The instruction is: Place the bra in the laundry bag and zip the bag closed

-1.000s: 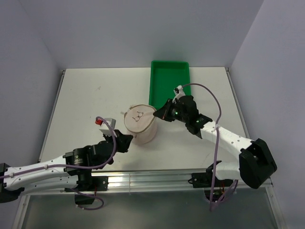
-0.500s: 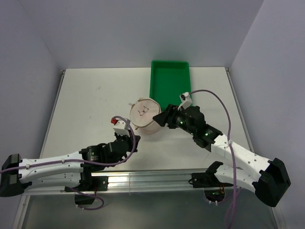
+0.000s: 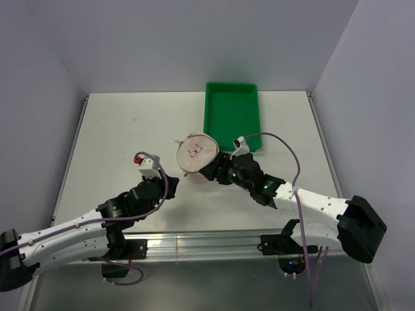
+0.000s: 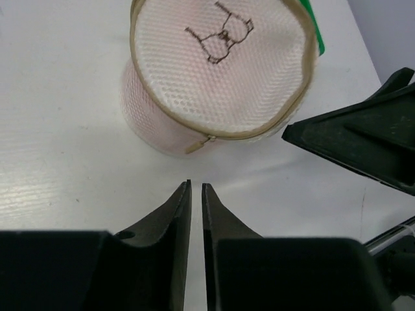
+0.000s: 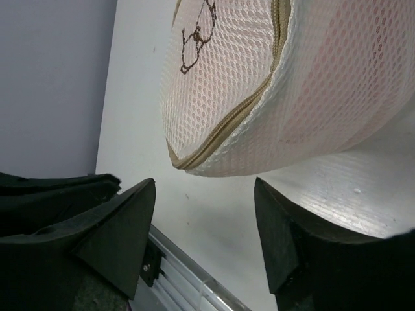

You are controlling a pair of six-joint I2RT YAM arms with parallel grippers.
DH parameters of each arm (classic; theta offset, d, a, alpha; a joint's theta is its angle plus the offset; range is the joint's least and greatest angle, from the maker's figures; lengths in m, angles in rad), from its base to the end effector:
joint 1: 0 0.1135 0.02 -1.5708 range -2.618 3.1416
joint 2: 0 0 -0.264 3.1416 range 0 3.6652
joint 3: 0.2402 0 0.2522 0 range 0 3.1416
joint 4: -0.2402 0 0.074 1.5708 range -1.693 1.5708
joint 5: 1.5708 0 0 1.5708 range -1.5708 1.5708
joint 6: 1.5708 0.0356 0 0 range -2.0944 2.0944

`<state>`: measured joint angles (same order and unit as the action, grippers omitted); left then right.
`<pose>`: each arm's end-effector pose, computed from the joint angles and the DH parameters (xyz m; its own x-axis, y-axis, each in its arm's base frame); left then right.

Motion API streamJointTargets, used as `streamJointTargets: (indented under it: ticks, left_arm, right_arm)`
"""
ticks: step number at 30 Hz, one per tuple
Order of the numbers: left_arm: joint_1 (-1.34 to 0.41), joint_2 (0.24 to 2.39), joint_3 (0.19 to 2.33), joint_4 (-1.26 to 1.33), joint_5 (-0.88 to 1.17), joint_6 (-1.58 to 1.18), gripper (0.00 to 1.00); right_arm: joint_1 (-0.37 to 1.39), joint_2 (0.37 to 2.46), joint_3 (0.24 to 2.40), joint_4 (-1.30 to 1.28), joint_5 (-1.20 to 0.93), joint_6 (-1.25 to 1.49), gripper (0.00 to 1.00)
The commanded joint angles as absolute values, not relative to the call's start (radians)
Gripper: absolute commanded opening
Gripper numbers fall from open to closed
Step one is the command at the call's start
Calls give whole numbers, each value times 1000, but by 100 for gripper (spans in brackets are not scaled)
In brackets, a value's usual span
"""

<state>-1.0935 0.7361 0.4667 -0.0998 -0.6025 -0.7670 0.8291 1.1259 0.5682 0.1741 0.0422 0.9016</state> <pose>0.0973 -0.1442 0.2461 -0.4587 -0.3577 -0.8134 0.2371 0.8330 -0.5000 0.1684 0.1815 0.2321 -0.7139 0.3808 -0.5877 -0.2423 0.6530 0.7175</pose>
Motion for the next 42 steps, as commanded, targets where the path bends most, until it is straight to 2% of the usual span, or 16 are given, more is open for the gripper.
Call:
streamJointTargets:
  ticks: [1, 2, 3, 6, 9, 17, 20, 29, 32, 33, 37, 40, 41, 42]
  left_arm:
    - [-1011, 747, 419, -11, -415, -732, 19]
    - [-997, 749, 410, 29, -387, -727, 23]
    - [-985, 756, 396, 67, -362, -723, 33]
    - [-944, 787, 387, 122, -285, -700, 49]
    - [-898, 831, 385, 155, -223, -675, 57]
    - [-810, 936, 397, 265, -129, -620, 58]
    - [-810, 998, 429, 273, -132, -585, 56]
    - [-810, 1091, 476, 330, -86, -529, 52]
    - [-810, 1106, 483, 345, -78, -525, 47]
    - [-810, 1111, 486, 347, -81, -522, 41]
    - [-810, 1141, 497, 348, -103, -514, 36]
    - [-810, 1157, 509, 345, -120, -515, 17]
    - [-810, 1157, 517, 338, -123, -515, 5]
    - [-810, 1155, 522, 333, -136, -517, 0]
  right_arm:
    - [853, 1170, 610, 279, 123, 968, 67]
    - [853, 1180, 623, 278, 130, 971, 64]
    - [853, 1189, 630, 273, 144, 973, 63]
    - [851, 1216, 653, 252, 166, 971, 56]
    - [850, 1229, 661, 238, 172, 966, 50]
    - [836, 1213, 660, 230, 163, 951, 24]
    - [831, 1200, 655, 230, 155, 946, 19]
    - [821, 1197, 652, 236, 114, 937, 15]
    - [816, 1198, 650, 238, 104, 936, 14]
    - [816, 1198, 649, 239, 101, 936, 14]
    - [816, 1195, 643, 249, 84, 937, 14]
    - [815, 1192, 641, 252, 78, 934, 14]
    - [815, 1189, 641, 252, 77, 936, 13]
    - [815, 1187, 638, 253, 75, 939, 13]
